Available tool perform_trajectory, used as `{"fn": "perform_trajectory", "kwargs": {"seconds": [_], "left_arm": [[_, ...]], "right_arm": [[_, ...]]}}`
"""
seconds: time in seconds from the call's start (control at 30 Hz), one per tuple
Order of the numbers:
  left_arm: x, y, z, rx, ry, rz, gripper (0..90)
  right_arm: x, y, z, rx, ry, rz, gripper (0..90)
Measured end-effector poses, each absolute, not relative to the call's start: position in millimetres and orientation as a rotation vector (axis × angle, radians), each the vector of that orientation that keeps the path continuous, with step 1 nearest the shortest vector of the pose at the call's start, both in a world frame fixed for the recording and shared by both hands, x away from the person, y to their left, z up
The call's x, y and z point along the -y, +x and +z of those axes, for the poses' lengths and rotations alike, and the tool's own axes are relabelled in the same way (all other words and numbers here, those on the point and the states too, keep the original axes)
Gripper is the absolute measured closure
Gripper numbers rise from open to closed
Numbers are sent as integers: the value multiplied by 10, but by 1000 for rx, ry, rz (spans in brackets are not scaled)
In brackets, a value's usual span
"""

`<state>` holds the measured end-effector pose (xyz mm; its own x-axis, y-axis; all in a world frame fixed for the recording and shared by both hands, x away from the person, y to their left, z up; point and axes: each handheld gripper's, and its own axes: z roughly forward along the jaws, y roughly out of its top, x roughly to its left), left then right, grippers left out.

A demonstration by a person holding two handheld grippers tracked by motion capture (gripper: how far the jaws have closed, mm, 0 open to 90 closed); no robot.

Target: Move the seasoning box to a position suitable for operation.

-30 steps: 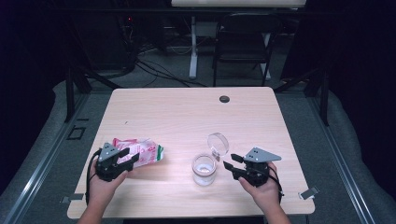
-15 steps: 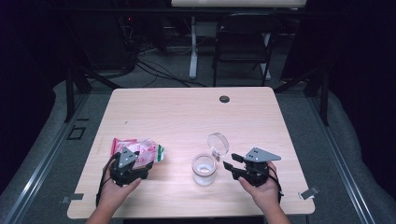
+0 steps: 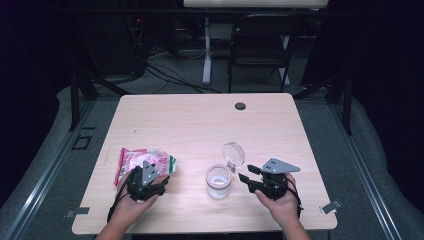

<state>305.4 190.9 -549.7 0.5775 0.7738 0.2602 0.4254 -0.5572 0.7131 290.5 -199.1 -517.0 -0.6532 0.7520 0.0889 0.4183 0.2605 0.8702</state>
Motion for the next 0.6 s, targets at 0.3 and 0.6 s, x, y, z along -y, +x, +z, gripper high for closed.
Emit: {"fn": "perform_trajectory", "kwargs": {"seconds": [0.3, 0.6], "left_arm": [[-2046, 3203, -5615, -1074, 2230, 792, 383], [-2129, 3262, -5657, -1103, 2211, 807, 585]], "right_arm": [[1997, 2911, -5174, -2197, 1066, 1345, 517], [2003, 2916, -5180, -2191, 1074, 1341, 515]]}}
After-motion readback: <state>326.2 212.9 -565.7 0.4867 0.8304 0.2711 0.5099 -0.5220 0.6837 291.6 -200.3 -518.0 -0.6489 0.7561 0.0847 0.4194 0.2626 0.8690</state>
